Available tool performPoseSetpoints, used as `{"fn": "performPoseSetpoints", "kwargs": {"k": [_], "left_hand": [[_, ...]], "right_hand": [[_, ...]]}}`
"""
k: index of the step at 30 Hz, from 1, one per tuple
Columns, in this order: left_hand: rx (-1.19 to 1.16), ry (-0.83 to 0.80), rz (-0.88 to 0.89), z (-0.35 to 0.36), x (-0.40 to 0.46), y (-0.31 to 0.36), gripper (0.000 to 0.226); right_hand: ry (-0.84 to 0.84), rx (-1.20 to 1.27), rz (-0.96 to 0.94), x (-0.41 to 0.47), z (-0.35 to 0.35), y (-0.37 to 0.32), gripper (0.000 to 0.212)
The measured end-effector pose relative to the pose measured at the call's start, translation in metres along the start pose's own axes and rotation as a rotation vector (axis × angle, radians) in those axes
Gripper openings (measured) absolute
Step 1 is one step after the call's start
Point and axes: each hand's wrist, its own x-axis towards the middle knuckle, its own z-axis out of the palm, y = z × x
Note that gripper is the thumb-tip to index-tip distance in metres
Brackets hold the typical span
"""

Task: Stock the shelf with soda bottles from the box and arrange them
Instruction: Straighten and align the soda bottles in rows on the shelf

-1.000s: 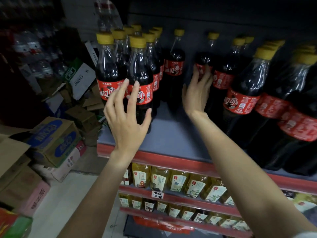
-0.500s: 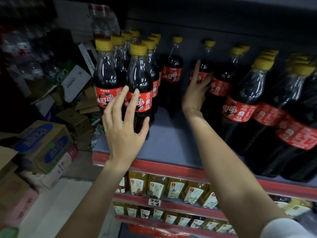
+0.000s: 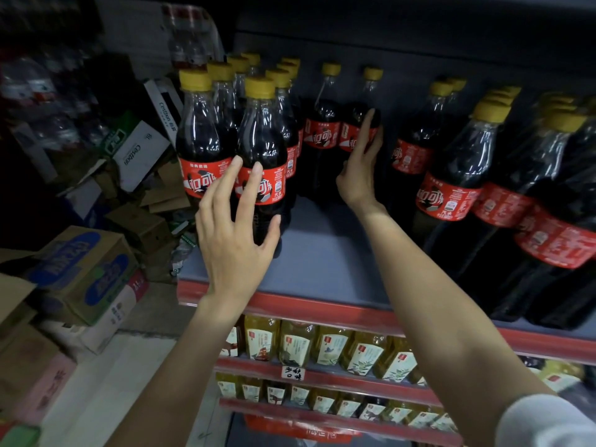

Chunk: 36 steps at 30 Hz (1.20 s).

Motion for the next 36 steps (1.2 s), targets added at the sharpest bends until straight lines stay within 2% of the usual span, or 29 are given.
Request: {"fn": "performPoseSetpoints", "kwargs": {"k": [3,5,7,9,11,12,14,17,20,22,25,27,30,33,36], "left_hand": [[-0.032,0.031,0.002,-0.002,-0.002,0.005,0.060],[-0.117,0.113,0.011,-0.005,-0.003,0.013,0.053],[-0.259,0.185,0.055,-0.005,-0.003,0.029,0.042],[-0.437,0.175,0.104,-0.003,-0.001,0.049,0.033],[-0.677,0.036,0.077,0.006,0.003,0.070,0.027],[-0.817,-0.096,-0.002,0.013,0.005,0.080,0.027],[-1.076,-0.450,-0.269,0.026,0.015,0.101,0.030],[-1.244,-0.861,-0.599,0.049,0.029,0.127,0.036],[-1.305,-0.998,-0.740,0.060,0.036,0.145,0.043],[-1.314,-0.961,-0.732,0.060,0.033,0.149,0.041],[-1.238,-0.769,-0.665,0.057,0.023,0.133,0.033],[-1.181,-0.665,-0.630,0.054,0.017,0.115,0.037],[-1.034,-0.606,-0.600,0.055,0.018,0.095,0.055],[-0.874,-0.568,-0.641,0.058,0.026,0.086,0.053],[-0.839,-0.522,-0.721,0.065,0.031,0.081,0.050]], "right_hand": [[-0.030,-0.059,0.073,-0.010,-0.005,-0.017,0.109],[-0.024,-0.068,0.042,-0.025,-0.013,-0.029,0.101],[0.026,-0.033,-0.084,-0.052,-0.027,-0.037,0.090],[0.117,0.010,-0.248,-0.089,-0.047,-0.038,0.070],[0.234,-0.008,-0.338,-0.126,-0.069,-0.031,0.050],[0.304,-0.033,-0.346,-0.142,-0.078,-0.026,0.043],[0.430,-0.106,-0.294,-0.163,-0.089,-0.012,0.038],[0.481,-0.195,-0.111,-0.170,-0.093,0.003,0.054],[0.360,-0.169,0.040,-0.163,-0.094,0.005,0.082],[0.312,-0.173,0.046,-0.156,-0.097,0.002,0.096],[0.246,-0.081,0.003,-0.140,-0.098,-0.003,0.106],[0.151,-0.001,-0.035,-0.127,-0.092,-0.006,0.108],[0.044,0.085,-0.053,-0.105,-0.071,-0.012,0.111],[0.020,0.167,-0.067,-0.085,-0.046,-0.019,0.106],[-0.007,0.218,-0.053,-0.068,-0.028,-0.021,0.103]]}}
